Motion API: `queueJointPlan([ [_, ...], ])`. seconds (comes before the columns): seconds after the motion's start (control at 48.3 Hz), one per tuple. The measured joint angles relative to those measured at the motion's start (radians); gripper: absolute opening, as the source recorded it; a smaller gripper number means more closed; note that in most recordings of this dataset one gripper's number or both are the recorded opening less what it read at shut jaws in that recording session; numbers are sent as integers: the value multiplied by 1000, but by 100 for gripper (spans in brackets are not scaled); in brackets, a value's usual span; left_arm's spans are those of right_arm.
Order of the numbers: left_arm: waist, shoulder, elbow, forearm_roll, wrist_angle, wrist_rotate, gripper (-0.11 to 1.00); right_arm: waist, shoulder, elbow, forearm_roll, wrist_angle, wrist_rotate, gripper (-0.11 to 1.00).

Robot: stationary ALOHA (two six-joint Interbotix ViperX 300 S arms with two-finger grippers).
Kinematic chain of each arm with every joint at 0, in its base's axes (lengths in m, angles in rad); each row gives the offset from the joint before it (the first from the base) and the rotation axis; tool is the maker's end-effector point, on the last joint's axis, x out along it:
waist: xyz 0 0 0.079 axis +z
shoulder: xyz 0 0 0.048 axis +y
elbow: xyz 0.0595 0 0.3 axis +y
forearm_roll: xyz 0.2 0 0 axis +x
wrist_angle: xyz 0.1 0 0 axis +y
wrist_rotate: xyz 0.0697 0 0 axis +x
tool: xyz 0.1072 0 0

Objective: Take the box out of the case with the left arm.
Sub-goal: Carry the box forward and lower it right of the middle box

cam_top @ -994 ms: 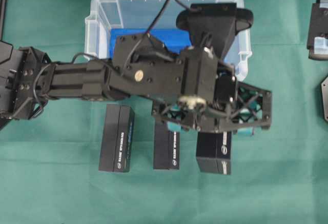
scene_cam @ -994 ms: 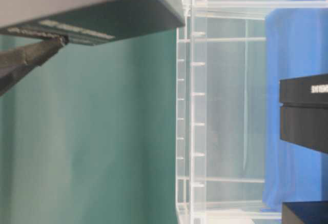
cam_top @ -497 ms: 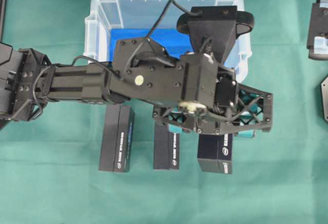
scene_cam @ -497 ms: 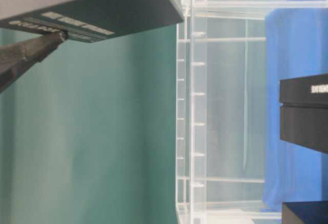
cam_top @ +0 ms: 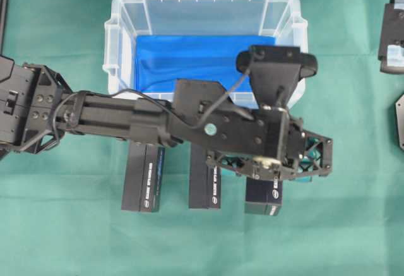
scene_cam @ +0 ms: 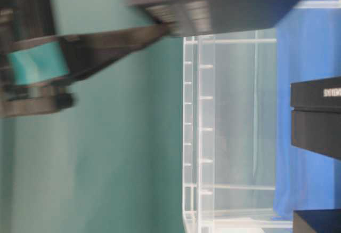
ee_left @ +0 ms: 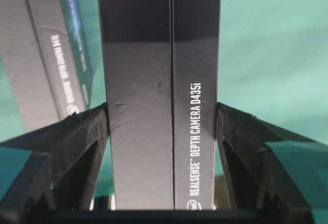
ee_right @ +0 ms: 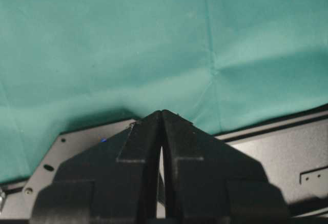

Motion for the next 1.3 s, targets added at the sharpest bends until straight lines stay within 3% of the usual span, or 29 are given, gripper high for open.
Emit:
queueJointPlan([
  [0.414,-23,-196,548,34,-380,-144,61,0,-2,2,-2,-2,-3,2],
  [0.538,-31,-225,655,52,-469,-178,61,0,-2,3,-2,-2,-3,2],
  [0.787,-32,-229,690,112,-548,-183,60,0,-2,3,-2,-2,-3,2],
  [1.305,-32,-216,690,112,-591,-176,60,0,-2,3,-3,-2,-3,2],
])
